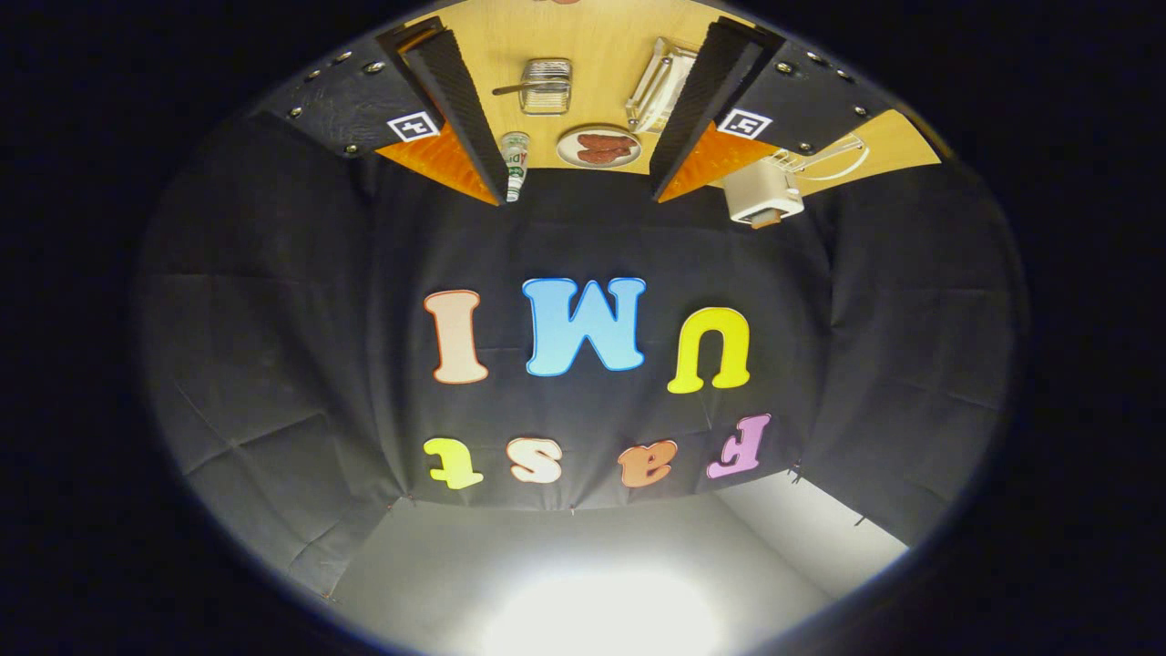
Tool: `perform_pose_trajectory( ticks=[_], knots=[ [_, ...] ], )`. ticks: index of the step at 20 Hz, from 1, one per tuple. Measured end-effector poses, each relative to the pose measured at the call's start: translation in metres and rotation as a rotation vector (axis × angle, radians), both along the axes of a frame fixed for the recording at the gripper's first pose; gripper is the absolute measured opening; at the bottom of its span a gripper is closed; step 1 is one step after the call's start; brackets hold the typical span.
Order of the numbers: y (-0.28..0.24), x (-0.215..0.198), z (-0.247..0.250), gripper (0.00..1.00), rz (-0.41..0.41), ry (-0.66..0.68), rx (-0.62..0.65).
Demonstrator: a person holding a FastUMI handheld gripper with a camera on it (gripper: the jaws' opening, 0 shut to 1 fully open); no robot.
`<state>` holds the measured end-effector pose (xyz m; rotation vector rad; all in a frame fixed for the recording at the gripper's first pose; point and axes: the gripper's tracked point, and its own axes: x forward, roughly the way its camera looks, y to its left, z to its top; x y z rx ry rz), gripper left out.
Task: Take the plate from the dish rack, then take the spoon from the basket and place it into the plate.
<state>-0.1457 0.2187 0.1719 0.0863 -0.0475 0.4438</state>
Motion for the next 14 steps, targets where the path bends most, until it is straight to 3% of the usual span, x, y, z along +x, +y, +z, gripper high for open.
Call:
perform_pose_trajectory(
  ticks=[7,11,14],
  knots=[
    [0.087,0.014,0.002,0.95,0.147,0.064,-0.029],
    [0.128,0.036,-0.017,0.95,0.196,0.191,-0.034],
    [0.158,0.049,-0.053,0.95,0.253,0.369,-0.084]
  ],
)
